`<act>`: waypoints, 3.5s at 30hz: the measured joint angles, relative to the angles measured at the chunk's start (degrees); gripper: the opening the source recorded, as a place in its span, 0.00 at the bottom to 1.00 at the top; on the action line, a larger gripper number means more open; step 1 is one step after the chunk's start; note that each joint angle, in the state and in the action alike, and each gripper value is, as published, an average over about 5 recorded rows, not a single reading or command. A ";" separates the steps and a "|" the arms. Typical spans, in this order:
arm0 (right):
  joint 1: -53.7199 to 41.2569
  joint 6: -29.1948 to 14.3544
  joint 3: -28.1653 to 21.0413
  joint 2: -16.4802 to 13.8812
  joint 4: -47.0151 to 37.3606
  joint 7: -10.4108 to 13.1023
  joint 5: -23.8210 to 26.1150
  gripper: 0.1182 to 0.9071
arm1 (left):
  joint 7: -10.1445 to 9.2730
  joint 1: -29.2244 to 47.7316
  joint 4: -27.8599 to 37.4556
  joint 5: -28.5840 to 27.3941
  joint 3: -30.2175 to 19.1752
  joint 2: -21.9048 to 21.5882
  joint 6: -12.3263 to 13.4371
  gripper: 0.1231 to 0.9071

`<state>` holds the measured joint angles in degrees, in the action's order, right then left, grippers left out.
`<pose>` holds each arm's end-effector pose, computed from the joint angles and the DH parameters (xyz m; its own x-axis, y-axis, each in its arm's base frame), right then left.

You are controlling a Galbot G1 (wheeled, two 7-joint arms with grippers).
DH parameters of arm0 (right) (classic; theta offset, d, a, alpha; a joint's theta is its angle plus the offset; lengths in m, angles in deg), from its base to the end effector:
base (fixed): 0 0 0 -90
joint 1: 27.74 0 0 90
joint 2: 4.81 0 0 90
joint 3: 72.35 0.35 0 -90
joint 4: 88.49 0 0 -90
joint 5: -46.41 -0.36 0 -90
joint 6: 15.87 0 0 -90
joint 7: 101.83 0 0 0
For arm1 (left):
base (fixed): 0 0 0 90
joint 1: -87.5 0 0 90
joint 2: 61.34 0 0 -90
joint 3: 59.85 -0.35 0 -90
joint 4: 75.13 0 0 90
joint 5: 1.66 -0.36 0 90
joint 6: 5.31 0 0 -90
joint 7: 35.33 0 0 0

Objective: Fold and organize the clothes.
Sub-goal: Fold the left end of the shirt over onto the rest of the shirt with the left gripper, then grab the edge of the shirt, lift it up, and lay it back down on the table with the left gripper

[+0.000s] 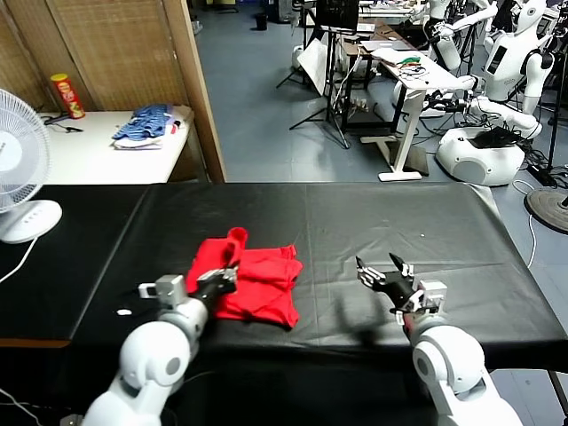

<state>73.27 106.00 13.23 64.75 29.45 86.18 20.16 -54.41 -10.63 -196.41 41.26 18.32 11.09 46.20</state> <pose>0.2772 -0.0404 -0.2357 -0.9368 -0.1448 0.3184 -0.1300 0.9892 0.0673 0.2734 -0.0109 -0.2153 -0.8698 0.2876 0.4009 0.1650 0.9353 -0.3130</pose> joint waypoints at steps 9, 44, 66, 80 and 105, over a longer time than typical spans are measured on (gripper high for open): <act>-0.39 0.06 -0.82 0.27 -0.52 0.08 0.41 0.86 | -0.14 0.72 1.57 0.12 -1.70 4.45 1.38 0.04; -14.94 -4.78 -23.64 3.72 -15.94 -7.41 11.37 0.86 | 7.25 -4.17 5.06 -7.78 7.29 -0.43 6.54 0.86; -10.22 -11.96 -20.55 3.16 -10.20 -1.78 13.21 0.86 | 9.17 -3.67 13.04 9.12 14.64 0.38 8.78 0.86; -5.54 -12.66 -16.82 2.94 -2.16 -1.50 10.50 0.86 | 8.40 -3.39 15.22 18.20 16.29 1.23 6.60 0.17; 2.18 -4.30 -8.75 5.15 2.12 2.45 18.79 0.86 | 14.85 -7.09 8.13 -38.12 17.73 -14.73 12.59 0.01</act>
<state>75.45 101.70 4.49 69.90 31.57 88.64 38.95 -39.56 -17.72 -188.29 3.14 36.05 -3.63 58.79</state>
